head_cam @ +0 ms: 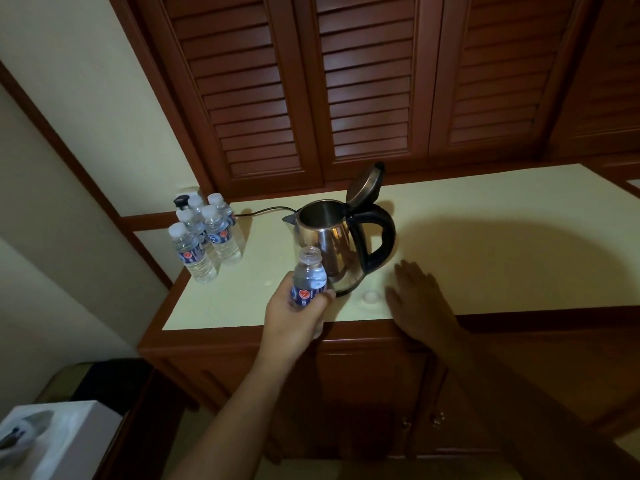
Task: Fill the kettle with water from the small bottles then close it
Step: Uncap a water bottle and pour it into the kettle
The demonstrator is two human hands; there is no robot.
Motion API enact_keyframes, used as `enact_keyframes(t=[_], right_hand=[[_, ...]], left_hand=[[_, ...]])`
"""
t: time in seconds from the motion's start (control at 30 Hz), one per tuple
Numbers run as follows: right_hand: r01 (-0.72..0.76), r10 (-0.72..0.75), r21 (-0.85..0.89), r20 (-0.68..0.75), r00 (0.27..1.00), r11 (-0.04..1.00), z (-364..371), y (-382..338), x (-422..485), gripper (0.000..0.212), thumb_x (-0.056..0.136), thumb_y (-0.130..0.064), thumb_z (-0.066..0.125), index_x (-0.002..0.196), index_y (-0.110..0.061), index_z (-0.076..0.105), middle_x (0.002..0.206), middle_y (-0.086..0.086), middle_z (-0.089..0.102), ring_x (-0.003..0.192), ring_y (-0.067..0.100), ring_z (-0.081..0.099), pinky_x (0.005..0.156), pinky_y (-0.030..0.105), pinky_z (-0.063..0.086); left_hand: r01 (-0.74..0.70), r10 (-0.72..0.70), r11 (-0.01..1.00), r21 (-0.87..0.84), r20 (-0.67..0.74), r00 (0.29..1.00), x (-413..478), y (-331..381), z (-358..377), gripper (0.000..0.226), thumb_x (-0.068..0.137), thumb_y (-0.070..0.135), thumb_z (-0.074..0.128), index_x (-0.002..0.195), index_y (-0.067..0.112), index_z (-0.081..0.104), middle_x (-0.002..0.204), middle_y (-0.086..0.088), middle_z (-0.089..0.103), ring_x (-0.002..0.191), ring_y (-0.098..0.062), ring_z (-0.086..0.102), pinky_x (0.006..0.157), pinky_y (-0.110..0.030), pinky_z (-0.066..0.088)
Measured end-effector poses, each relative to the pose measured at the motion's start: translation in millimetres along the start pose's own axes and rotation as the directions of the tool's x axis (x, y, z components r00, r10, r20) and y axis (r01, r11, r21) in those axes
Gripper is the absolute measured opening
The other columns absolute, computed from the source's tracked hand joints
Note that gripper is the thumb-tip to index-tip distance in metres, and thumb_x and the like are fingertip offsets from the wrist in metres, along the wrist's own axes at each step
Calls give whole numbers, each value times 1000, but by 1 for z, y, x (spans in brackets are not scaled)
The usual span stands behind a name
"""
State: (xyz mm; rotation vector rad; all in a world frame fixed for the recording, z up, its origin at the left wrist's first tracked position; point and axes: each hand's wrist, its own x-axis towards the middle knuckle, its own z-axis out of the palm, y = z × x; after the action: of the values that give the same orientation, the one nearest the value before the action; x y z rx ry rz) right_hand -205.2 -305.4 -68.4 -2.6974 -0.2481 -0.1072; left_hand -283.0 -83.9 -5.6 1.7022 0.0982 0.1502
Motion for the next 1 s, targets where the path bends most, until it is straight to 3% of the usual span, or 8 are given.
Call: enact_keyframes(t=[0.1,0.17,0.37,0.5,0.6,0.73,1.0], right_hand=[[33,-18,-137,105,994,990,7,2,8,66,105,-45,21,159,-10,9,169,11,5,156,27,1,125,52,3],[45,-24,-184,116,993,982,10,-1,11,68,104,-49,15,160,-11,6,169,10,0,156,26,-4,124,53,-1],[49,-25,-231,104,994,972,13,4,8,71,103,-53,14,160,-12,6,169,8,1,156,25,-3,124,54,-1],[40,-18,-228,100,995,973,14,4,9,71,102,-55,12,160,-14,6,169,6,-1,156,23,-4,124,53,-3],[37,-17,-223,90,996,974,15,5,10,71,102,-56,12,160,-15,5,169,6,-1,156,23,-4,124,53,-2],[35,-15,-220,93,996,975,14,4,10,71,102,-55,12,160,-15,5,169,5,-1,156,22,-5,124,53,-2],[36,-15,-219,95,995,975,14,5,11,72,102,-57,10,160,-16,5,169,3,-3,155,20,-7,124,53,-3]], left_hand=[[-64,69,996,66,-78,995,5,12,0,34,91,21,78,120,34,67,102,14,77,95,-4,71,83,-25,57],[-77,86,992,96,-96,992,8,20,-4,36,88,22,79,120,34,67,106,13,76,99,-3,71,87,-30,58],[-115,152,971,210,-170,974,21,47,-18,29,89,23,80,111,38,66,98,14,76,89,4,70,76,-23,53],[-60,160,901,430,-201,966,35,67,-29,30,87,29,79,83,45,54,81,13,68,77,-11,67,73,-46,61],[-17,156,798,603,-180,971,53,76,-39,21,81,40,77,95,35,61,82,4,73,74,-19,69,69,-52,63],[-7,165,611,792,-118,979,70,89,-43,37,78,50,77,100,26,59,87,2,69,79,-21,67,72,-47,63],[-56,209,278,959,-3,978,92,106,-47,44,80,54,78,109,23,65,96,0,69,85,-21,66,75,-44,63]])
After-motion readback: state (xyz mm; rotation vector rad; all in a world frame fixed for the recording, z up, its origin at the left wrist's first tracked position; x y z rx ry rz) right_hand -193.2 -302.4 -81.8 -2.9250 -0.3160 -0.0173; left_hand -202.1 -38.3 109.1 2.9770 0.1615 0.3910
